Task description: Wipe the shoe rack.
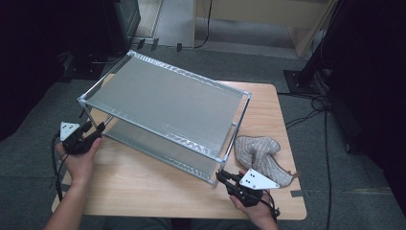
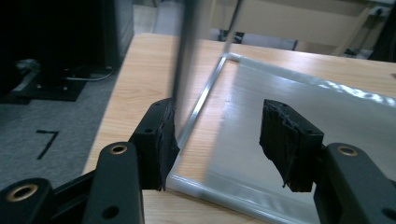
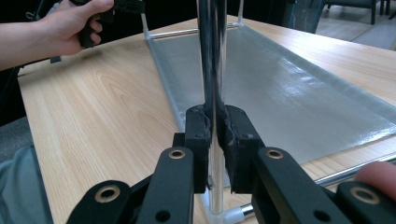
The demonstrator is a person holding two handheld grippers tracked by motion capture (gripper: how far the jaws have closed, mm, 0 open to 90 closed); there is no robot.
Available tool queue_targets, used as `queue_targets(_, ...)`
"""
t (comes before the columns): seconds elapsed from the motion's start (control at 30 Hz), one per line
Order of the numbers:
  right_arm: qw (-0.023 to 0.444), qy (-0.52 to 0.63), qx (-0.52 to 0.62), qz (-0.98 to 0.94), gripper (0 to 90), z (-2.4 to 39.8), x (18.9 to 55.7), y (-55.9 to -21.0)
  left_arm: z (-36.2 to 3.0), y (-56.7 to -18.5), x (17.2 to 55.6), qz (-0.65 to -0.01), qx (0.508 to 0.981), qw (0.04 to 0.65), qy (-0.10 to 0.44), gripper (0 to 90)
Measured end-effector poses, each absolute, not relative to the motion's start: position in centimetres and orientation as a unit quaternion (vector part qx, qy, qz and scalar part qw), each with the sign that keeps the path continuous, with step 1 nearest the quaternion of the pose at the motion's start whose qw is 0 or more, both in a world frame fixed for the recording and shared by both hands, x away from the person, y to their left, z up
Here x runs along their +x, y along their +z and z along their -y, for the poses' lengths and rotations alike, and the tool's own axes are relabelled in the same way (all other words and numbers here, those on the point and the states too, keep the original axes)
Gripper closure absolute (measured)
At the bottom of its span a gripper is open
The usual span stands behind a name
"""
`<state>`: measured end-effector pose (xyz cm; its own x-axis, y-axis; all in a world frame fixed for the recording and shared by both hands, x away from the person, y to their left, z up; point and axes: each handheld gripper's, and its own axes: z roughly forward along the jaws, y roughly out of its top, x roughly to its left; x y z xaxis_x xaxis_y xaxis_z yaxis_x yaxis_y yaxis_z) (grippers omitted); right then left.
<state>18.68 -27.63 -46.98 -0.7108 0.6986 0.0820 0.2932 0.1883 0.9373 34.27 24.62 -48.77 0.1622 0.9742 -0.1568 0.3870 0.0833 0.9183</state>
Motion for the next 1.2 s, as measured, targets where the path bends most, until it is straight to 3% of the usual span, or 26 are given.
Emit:
queue_targets(0.23,0.187,0.543,0.339,-0.745,81.7,28.8,18.5,-47.0,-25.1,-48.7,35.0,-0.570,0.600,0.459,0.325,50.6)
queue_targets(0.4,0.189,0.541,0.341,-0.745,81.7,29.0,18.6,-47.0,-25.5,-49.0,35.3,-0.561,0.621,0.447,0.318,72.1)
queue_targets(0.5,0.190,0.540,0.344,-0.744,81.6,29.0,18.7,-46.9,-25.5,-49.0,35.2,-0.552,0.631,0.445,0.314,78.7)
queue_targets(0.8,0.213,0.528,0.381,-0.729,81.3,28.8,19.6,-46.8,-25.7,-48.9,32.8,-0.558,0.631,0.427,0.329,80.0)
queue_targets(1.2,0.268,0.494,0.480,-0.673,81.0,28.3,23.8,-46.7,-25.7,-48.8,27.8,-0.568,0.626,0.421,0.328,80.1)
